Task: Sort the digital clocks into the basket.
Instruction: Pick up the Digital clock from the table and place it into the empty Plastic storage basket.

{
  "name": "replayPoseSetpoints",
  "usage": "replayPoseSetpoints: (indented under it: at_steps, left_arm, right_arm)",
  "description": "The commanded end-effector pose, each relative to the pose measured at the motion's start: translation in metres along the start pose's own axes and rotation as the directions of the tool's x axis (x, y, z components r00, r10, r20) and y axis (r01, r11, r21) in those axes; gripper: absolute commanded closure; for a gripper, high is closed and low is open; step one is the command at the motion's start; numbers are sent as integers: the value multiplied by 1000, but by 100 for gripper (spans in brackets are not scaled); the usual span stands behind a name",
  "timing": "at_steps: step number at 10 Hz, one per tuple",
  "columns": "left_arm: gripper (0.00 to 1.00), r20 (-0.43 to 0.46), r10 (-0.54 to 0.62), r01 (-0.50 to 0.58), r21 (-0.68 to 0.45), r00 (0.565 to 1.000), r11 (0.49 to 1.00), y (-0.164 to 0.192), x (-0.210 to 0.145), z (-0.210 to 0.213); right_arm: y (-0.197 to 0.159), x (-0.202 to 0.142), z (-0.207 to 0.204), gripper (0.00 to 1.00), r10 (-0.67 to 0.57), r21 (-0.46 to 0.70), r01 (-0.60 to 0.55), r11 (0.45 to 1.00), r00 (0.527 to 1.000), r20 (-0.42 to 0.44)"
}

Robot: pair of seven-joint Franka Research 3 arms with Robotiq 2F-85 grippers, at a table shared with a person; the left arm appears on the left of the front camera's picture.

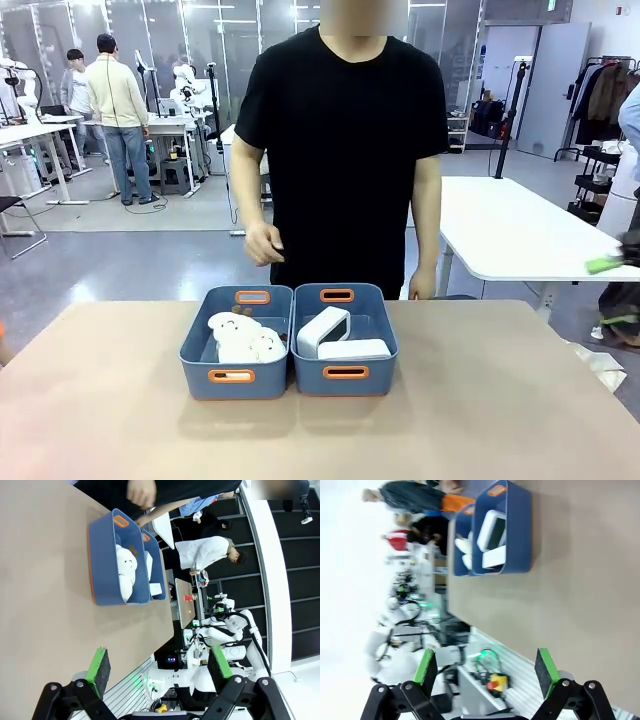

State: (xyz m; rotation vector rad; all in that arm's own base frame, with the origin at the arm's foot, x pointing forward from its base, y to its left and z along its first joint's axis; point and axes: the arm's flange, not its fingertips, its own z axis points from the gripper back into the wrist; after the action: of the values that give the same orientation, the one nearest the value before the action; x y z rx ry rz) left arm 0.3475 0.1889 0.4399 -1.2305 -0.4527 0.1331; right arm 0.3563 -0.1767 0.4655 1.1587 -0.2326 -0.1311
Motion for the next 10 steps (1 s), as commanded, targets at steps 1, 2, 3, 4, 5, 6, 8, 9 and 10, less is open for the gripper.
replayPoseSetpoints:
  at_steps: [1,2,3,4,5,6,8,9,10]
  left_arm:
    - [0,-13,-8,8,-7,1000,1000,-2,-2,2]
    - [0,-13,-8,8,-7,1000,1000,-2,-2,2]
    - [0,-13,-8,8,-7,1000,1000,-2,-2,2]
    - [0,-13,-8,8,-7,1000,1000,-2,-2,2]
    - [0,-13,-8,8,-7,1000,1000,-2,-2,2]
    - [0,-13,-8,8,-7,1000,1000,-2,-2,2]
    - [0,-13,-8,8,-7,1000,1000,-2,-2,2]
    - [0,-13,-8,8,-7,1000,1000,-2,-2,2]
    - [0,-13,-8,8,-7,1000,1000,-2,-2,2]
  right_arm:
    - [-42,32,13,0,-47,181,55,982,998,-47]
    - [-53,39,9,0,-89,201,96,975,995,-42]
    - [-25,1,18,0,-39,93,38,995,999,1]
    - [-25,1,18,0,-39,93,38,995,999,1]
    - [-25,1,18,0,-39,93,38,995,999,1]
    - [-25,1,18,0,-39,93,38,995,999,1]
    - [-25,1,18,0,-39,93,38,995,999,1]
    - [-25,1,18,0,-39,93,38,995,999,1]
    - [-25,1,18,0,-39,93,38,995,999,1]
